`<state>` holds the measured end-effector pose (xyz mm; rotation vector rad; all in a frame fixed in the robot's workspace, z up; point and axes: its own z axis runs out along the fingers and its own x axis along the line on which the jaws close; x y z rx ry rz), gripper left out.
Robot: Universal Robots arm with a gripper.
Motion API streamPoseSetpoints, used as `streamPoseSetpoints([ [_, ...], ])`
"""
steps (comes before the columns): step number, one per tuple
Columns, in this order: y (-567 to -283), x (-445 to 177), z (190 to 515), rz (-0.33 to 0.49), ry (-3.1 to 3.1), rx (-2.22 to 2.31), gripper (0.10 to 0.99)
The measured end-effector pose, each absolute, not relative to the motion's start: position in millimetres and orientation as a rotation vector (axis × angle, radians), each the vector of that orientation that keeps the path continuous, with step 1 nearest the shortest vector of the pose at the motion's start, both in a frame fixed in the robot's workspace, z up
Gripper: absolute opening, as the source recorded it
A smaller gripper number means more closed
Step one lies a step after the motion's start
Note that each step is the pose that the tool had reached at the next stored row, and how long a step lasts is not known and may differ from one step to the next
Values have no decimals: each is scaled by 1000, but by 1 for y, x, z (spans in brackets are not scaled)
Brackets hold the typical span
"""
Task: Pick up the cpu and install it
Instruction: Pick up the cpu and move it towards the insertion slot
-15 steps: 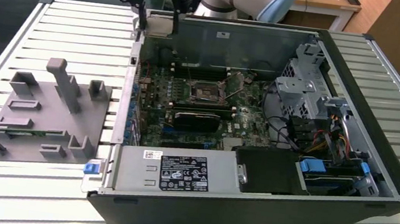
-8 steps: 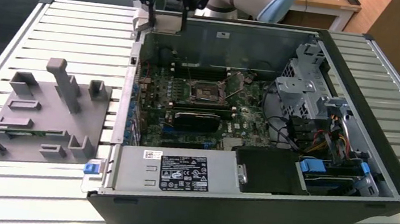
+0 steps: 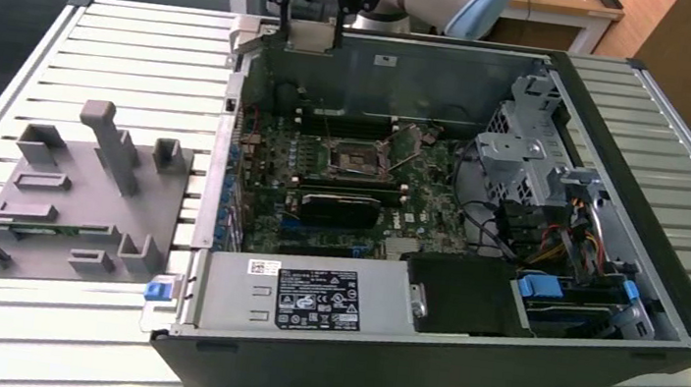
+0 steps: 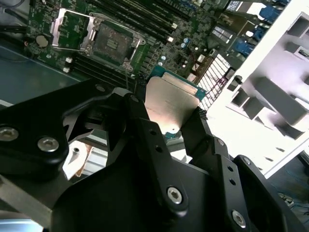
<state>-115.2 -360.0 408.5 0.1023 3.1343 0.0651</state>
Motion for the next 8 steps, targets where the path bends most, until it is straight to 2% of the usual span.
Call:
streamPoseSetpoints([
  [8,-338,-92,404,65,3134,102,541],
])
